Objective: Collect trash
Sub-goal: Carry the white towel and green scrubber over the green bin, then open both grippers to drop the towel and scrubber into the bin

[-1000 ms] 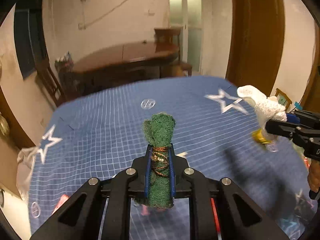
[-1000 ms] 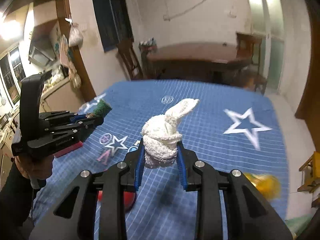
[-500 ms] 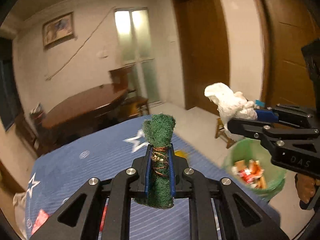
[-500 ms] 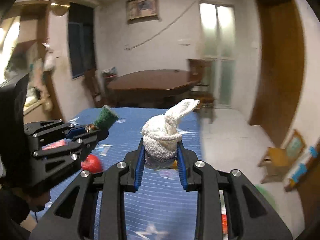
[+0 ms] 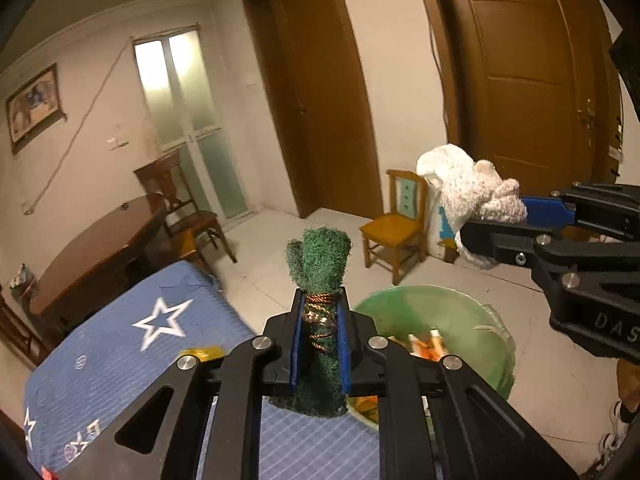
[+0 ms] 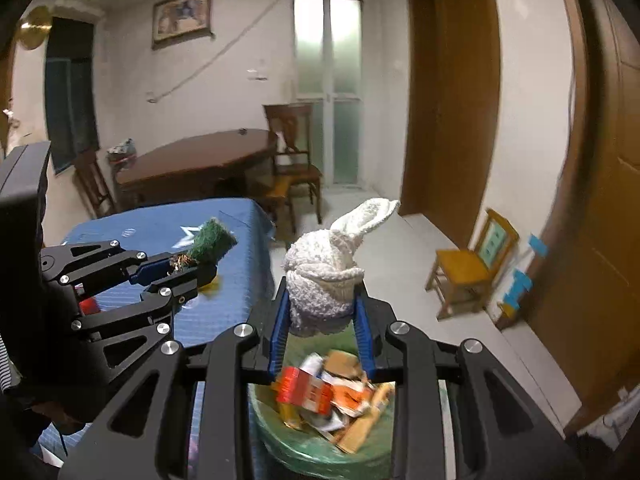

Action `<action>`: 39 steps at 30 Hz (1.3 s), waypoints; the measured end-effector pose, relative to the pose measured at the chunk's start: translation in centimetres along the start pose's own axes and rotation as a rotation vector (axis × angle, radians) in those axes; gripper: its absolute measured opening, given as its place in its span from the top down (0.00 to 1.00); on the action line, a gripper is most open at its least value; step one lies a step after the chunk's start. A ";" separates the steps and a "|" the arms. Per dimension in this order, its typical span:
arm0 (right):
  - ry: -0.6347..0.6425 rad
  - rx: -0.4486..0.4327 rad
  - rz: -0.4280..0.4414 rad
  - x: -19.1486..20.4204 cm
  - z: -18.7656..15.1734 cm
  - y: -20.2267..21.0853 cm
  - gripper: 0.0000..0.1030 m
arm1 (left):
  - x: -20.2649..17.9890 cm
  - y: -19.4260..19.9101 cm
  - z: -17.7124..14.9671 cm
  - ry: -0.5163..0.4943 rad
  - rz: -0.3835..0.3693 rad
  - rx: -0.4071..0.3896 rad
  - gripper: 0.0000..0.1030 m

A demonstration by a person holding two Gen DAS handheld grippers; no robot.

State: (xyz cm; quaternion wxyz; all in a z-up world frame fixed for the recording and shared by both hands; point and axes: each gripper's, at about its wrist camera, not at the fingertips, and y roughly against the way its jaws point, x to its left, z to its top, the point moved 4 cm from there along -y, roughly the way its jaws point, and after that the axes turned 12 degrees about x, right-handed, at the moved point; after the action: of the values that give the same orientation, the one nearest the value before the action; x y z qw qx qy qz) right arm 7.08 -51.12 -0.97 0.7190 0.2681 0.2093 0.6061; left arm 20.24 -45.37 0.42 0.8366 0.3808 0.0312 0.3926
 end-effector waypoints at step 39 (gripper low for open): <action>-0.120 0.259 0.021 -5.8 -6.1 -8.0 0.62 | -5.5 -11.6 -4.1 -0.096 -0.064 0.231 0.62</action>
State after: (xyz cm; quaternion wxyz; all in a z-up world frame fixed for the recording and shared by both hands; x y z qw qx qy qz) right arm 8.31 -56.96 -10.93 0.6833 0.3965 0.2396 0.5644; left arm 22.30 -51.28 -11.49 0.7998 0.4918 0.0486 0.3407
